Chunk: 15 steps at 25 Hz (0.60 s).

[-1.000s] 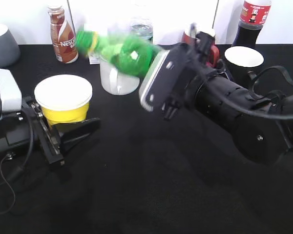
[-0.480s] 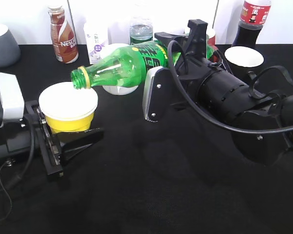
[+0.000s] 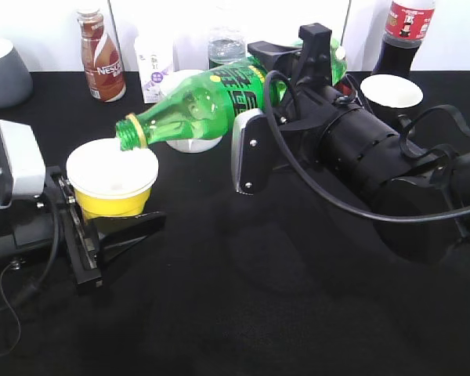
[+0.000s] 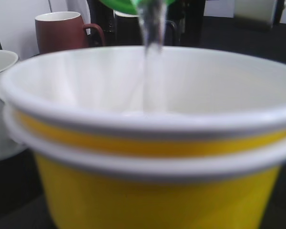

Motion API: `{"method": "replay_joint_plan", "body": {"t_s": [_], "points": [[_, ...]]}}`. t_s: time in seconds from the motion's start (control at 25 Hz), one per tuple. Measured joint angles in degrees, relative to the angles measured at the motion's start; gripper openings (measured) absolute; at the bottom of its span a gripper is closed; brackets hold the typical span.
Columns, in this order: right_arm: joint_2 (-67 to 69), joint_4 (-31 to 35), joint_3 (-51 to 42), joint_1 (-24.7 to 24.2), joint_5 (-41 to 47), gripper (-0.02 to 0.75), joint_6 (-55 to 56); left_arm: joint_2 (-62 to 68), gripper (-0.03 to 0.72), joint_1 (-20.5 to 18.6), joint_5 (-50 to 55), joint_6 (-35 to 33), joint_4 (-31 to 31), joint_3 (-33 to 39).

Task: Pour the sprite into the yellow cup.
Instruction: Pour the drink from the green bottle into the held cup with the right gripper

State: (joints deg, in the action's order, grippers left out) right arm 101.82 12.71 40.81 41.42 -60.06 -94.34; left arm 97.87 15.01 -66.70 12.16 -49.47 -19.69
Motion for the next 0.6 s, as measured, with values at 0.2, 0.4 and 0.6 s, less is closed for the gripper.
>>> {"method": "replay_joint_plan", "body": {"t_s": [0.2,0.4,0.6], "points": [[0.0,0.2,0.0,0.0,-0.1,0.438,-2.8,0.0,0.434,0.0,-0.1,0.0,0.0,0.0],[0.0,0.5,0.0,0.0,-0.5,0.438,-3.0,0.0,0.434,0.0,-0.2,0.0,0.0,0.0],[0.0,0.8,0.0,0.0,-0.5,0.438,11.3,0.0,0.434,0.0,-1.2,0.0,0.6,0.0]]}}
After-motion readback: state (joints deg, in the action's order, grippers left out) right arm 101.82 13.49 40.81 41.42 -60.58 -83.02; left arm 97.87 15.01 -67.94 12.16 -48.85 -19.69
